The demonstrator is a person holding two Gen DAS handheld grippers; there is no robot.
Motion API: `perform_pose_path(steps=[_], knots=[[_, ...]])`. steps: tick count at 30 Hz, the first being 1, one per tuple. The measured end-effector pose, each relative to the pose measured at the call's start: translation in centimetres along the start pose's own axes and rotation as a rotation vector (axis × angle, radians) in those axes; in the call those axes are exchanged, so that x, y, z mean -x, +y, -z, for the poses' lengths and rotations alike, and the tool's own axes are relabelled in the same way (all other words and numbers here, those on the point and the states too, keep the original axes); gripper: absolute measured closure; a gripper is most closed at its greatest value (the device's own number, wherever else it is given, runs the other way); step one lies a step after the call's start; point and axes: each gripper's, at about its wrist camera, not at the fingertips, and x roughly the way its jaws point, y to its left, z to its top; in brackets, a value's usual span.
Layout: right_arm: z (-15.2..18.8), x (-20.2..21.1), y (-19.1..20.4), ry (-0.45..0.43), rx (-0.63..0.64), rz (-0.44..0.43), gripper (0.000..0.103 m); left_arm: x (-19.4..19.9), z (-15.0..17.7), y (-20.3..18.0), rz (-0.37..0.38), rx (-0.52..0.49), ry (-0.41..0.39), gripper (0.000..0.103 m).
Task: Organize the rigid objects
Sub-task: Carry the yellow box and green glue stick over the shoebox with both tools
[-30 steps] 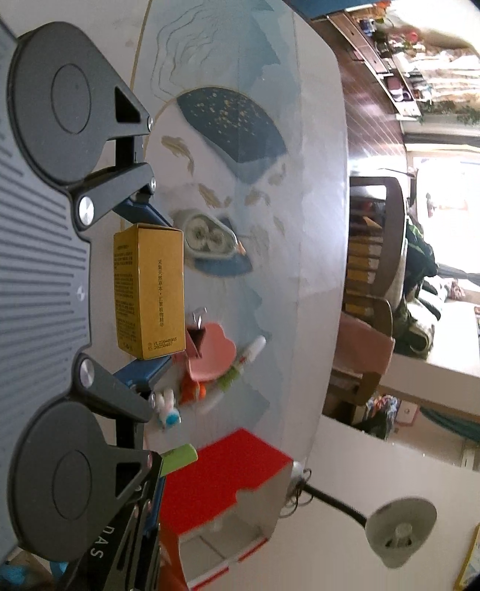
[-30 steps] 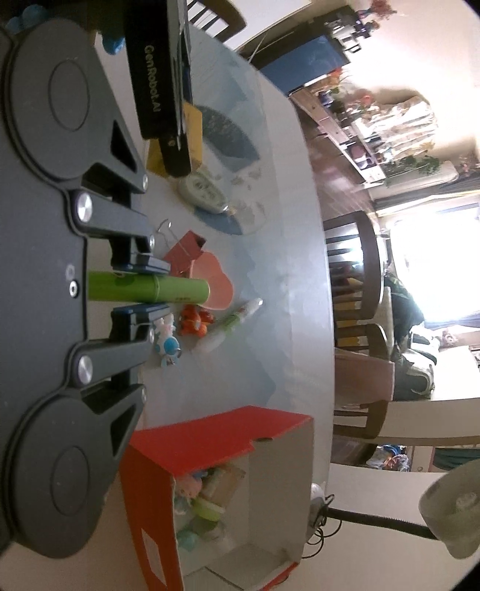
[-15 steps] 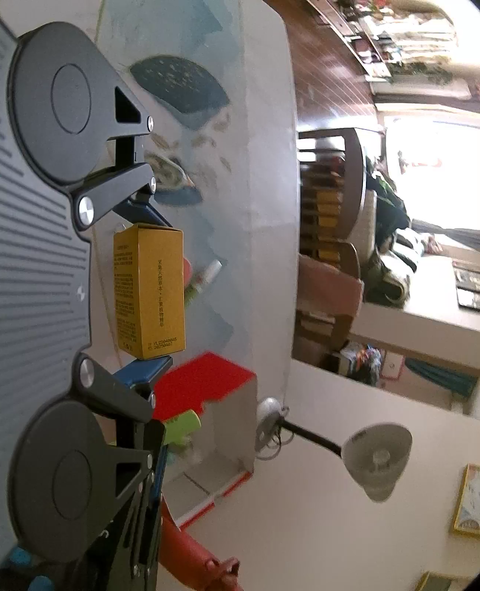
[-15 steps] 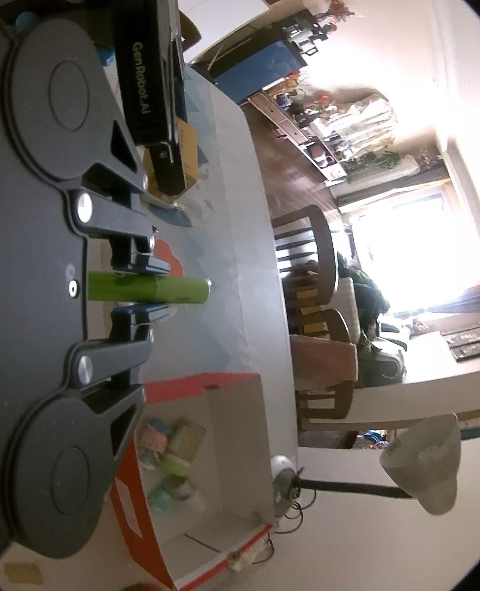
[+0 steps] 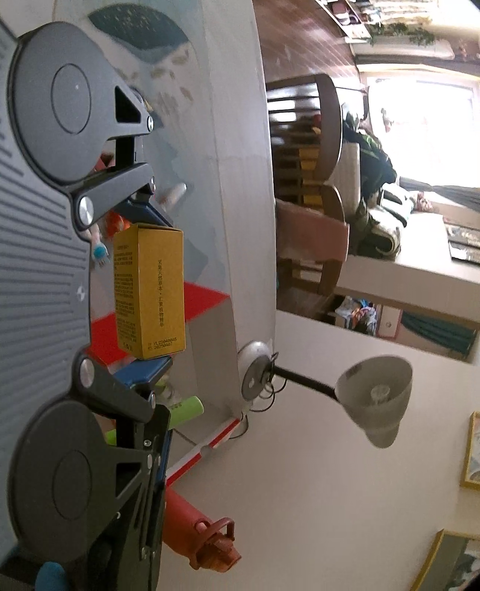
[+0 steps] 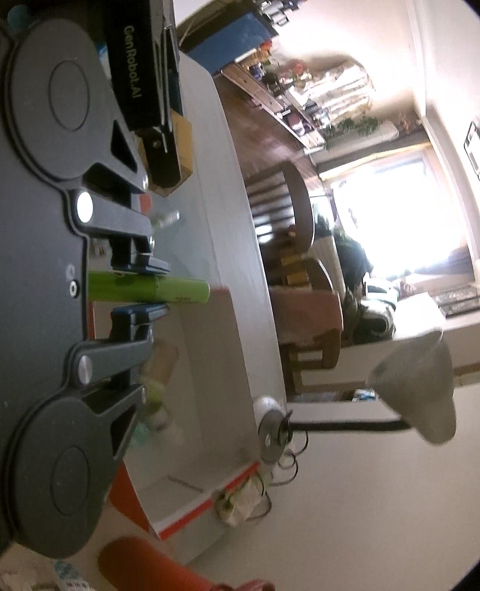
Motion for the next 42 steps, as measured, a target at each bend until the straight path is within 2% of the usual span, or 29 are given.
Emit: perform_pose_path(steps=[10, 20, 33, 42], knots=[[-1.3, -2.1, -6.9, 0.014, -0.041, 0.093, 0.088, -7.1, -1.7, -5.1, 0.034, -0.062, 0.066, 0.030], [-2.2, -5.6, -12.7, 0.045, -0.084, 0.173, 0.088, -15.0, -3.3, -10.0, 0.017, -0.149, 0.119, 0.030], [-1.0, -10.8, -15.4, 0.144, -0.075, 0.218, 0.088, -24.6, -3.8, -12.8, 0.004, -0.207, 0.227, 0.030], [0.4, -12.8, -15.9, 0.206, -0.067, 0.216, 0.088, -29.0, -3.3, -13.6, -0.008, -0.229, 0.305, 0.030]])
